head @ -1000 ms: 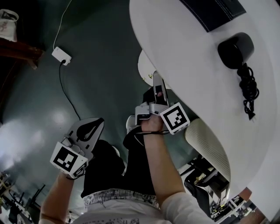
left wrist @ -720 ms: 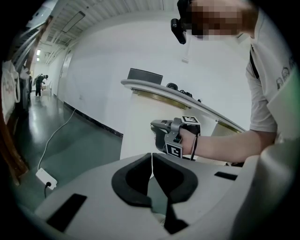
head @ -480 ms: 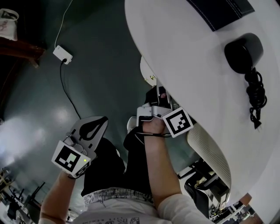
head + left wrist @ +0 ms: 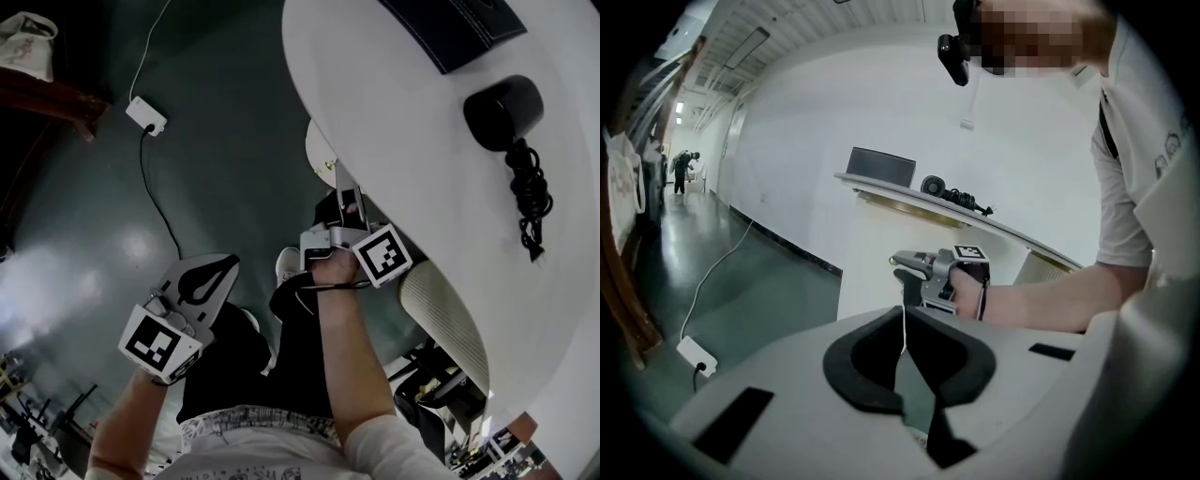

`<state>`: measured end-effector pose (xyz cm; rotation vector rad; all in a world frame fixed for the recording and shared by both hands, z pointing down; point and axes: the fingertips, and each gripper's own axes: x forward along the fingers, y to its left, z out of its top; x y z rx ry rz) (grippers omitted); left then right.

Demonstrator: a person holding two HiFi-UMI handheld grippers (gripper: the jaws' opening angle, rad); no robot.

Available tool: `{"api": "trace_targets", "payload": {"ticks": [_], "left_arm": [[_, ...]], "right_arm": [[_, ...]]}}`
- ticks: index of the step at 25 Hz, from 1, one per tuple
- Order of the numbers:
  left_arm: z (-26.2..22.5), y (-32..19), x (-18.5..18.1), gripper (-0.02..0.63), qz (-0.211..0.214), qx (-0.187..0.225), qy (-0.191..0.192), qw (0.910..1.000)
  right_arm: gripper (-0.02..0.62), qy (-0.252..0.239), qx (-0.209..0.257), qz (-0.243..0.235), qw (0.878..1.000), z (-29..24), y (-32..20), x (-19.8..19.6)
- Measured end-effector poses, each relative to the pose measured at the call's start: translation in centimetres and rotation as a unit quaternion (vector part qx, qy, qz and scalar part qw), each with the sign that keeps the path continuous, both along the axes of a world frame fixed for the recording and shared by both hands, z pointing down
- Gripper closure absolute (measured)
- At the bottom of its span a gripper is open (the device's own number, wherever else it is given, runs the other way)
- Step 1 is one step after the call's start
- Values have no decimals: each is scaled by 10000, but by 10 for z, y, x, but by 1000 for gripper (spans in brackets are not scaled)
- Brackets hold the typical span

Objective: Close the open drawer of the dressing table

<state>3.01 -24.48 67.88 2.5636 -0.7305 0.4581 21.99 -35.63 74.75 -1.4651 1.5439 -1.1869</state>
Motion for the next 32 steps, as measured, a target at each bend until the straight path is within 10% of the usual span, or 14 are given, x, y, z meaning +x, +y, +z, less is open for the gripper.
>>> {"api": "trace_targets", "payload": {"ticks": [11,32], "left_arm": [[-79,28,-22,581,-90,173,148,9997],[-271,79,-82,581,-437,1116,561,9912]], "right_arm": [[425,612,-403,-853,9937,-64,70,-42],[457,2314,642,-2217,9451,-305,163,-139]]}}
